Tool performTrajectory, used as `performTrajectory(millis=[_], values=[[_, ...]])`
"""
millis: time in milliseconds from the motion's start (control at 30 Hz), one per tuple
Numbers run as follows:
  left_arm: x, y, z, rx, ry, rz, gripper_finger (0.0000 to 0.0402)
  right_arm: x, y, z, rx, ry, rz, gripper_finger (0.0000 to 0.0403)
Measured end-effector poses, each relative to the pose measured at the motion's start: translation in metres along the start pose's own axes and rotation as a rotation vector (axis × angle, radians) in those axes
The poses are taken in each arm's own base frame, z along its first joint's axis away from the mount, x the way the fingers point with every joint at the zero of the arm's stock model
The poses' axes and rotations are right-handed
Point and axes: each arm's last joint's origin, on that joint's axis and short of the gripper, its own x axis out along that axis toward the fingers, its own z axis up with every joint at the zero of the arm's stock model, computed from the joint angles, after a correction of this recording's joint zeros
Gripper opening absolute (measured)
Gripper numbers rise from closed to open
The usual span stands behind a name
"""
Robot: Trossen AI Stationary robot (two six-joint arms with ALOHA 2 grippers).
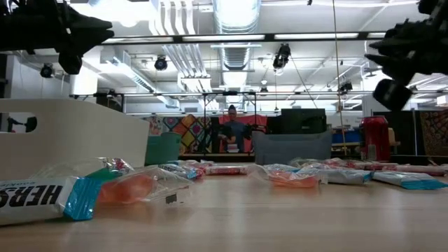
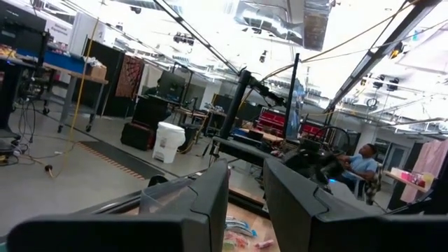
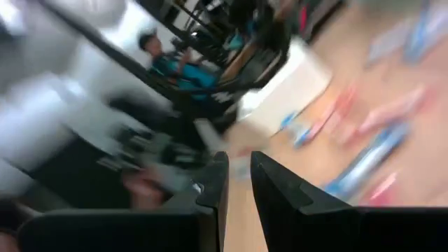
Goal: Sort candy
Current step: Put the white chocolate bar into the green bin
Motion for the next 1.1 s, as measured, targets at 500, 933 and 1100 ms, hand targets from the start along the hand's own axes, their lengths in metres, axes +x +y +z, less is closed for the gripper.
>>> performTrajectory(millis=[500, 933, 1100], values=[[0.010, -0.013, 0.006, -0.192, -0.035, -0.235, 0.0077, -0.002, 0.016, 0.016, -0.323, -0.275, 0.030, 0.0057], [0.076, -0.048, 0.000, -0.147, 0.220, -0.163, 0.0077, -0.002, 0.018, 0.017, -0.299, -0.291, 0.043, 0.0057], [0.114, -0.067, -0.002, -0.082, 0.462, -0.068, 0.0077, -0.002, 0.018, 0.017, -0.284, -0.291, 0.045, 0.0057]])
